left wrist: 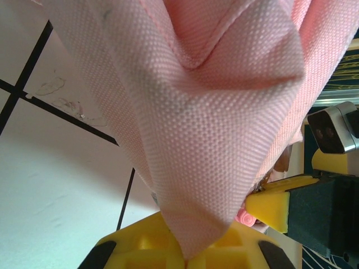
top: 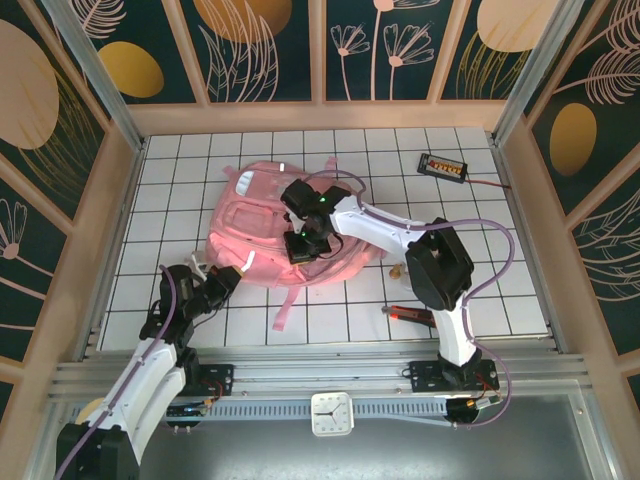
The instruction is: Pack books, pencil case, and school supplies into a backpack
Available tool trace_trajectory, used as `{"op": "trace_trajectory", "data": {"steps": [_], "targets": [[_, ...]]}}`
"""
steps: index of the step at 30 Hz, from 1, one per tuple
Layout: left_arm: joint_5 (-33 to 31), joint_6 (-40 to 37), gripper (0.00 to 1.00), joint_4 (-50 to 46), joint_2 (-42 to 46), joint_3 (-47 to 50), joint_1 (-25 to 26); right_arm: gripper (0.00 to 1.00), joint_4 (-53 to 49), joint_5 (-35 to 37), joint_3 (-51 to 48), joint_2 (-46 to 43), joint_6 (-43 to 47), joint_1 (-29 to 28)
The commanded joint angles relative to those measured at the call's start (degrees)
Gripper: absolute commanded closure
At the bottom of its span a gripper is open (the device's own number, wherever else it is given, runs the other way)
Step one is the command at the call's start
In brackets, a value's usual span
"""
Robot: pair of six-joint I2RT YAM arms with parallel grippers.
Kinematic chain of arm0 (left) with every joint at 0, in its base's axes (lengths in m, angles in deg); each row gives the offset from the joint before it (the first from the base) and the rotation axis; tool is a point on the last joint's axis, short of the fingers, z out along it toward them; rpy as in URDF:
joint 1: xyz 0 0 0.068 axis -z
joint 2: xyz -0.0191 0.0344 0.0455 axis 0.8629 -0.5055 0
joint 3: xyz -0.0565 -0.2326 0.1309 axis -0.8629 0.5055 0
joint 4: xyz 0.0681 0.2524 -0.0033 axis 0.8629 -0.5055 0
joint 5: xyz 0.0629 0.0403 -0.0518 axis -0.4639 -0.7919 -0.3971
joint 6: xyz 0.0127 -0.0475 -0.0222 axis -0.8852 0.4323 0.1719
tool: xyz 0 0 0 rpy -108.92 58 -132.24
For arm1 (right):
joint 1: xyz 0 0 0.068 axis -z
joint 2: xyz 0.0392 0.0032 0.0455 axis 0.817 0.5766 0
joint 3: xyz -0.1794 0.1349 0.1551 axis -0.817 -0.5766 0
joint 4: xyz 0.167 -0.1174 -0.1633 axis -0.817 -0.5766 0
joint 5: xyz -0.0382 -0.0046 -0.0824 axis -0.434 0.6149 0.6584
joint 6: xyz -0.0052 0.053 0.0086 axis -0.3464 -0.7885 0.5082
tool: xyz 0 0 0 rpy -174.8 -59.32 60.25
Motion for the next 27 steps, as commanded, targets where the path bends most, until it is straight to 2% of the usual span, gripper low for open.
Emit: {"op": "trace_trajectory", "data": {"steps": [1,8,11,13,18,24,27], "targets": [[-5.25,1.5,1.0,2.91,0.23,-1.99,-1.6,0.92,-6.75,3.36,-2.49,-0.03,-0.79,2.56],[-3.83,1.66,1.0,0.89,3.76,-1.83,-1.6,0.73,-4.35,2.75,-2.05,3.15,-2.53,0.75],[-3.8,1.73,1.0,-0.5,5.41,-1.59,-1.6,0.72,-4.74,3.0,-0.06,4.81,-2.75,0.09],[-3.87,1.85,1.0,-1.05,6.33,-1.26,-1.6,0.75,-5.21,3.64,1.37,5.41,-2.96,-0.24],[-4.13,2.06,1.0,-1.61,7.28,-0.98,-1.6,1.0,-5.8,5.28,2.93,5.37,-3.24,-0.34],[-5.62,1.69,1.0,-3.6,7.0,-2.43,-1.6,1.0,-7.71,6.11,2.03,3.6,-3.24,-0.51],[-8.09,1.37,1.0,-6.31,6.13,-3.92,-1.6,1.0,-8.98,7.01,-1.65,1.17,-3.06,0.01]]}}
